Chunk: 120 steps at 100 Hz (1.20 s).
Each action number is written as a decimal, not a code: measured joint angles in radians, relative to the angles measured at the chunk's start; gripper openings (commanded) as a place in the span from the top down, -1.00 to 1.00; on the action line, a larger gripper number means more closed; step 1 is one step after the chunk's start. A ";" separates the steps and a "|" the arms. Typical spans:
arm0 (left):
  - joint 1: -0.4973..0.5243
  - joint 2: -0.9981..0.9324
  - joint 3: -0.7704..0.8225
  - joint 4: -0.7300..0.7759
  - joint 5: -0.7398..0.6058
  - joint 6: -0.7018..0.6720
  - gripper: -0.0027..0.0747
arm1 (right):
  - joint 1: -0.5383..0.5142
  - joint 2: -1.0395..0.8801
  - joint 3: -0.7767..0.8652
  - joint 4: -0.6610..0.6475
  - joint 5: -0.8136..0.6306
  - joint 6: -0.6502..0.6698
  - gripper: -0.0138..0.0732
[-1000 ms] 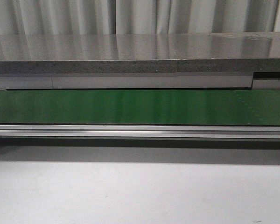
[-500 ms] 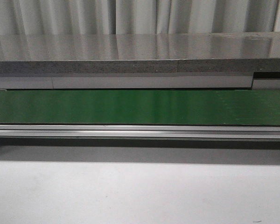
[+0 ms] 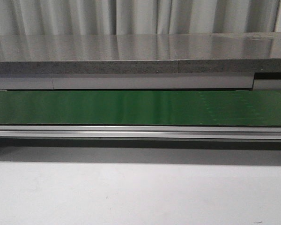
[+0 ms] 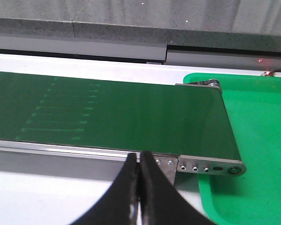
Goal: Move button from right to left
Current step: 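Open the left gripper to release the push-button and raise it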
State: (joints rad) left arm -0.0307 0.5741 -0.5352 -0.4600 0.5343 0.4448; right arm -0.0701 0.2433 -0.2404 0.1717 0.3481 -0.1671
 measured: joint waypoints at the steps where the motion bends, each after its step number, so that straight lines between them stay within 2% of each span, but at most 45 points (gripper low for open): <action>1: 0.000 -0.005 0.004 0.000 -0.002 0.000 0.98 | 0.000 0.000 0.000 0.000 0.000 0.000 0.83; 30: 0.000 -0.209 0.125 0.000 -0.006 0.000 0.98 | 0.000 0.000 0.000 0.000 0.000 0.000 0.83; 47: 0.000 -0.299 0.191 0.017 -0.087 -0.002 0.98 | 0.000 0.000 0.000 0.000 0.000 0.000 0.83; 54: 0.000 -0.342 0.229 0.077 -0.140 -0.052 0.98 | 0.000 0.000 0.000 0.000 0.000 0.000 0.83; 66: 0.000 -0.424 0.299 0.211 -0.196 -0.240 0.98 | 0.000 0.000 0.000 0.000 0.000 0.000 0.83; 76: 0.000 -0.488 0.365 0.298 -0.257 -0.329 0.98 | 0.000 0.000 0.000 0.000 0.000 0.000 0.83; 96: 0.000 -0.579 0.532 0.334 -0.448 -0.365 0.98 | 0.000 0.000 0.000 0.000 0.000 0.000 0.83; 108: -0.009 -0.579 0.534 0.338 -0.500 -0.367 0.98 | 0.000 0.000 0.000 0.000 0.000 0.000 0.83; 120: -0.029 -0.579 0.534 0.338 -0.485 -0.368 0.98 | 0.000 0.000 0.000 0.000 0.000 0.000 0.83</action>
State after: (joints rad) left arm -0.0598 -0.0050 -0.0012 -0.1221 0.0493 0.0764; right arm -0.0701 0.2433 -0.2404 0.1717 0.3486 -0.1671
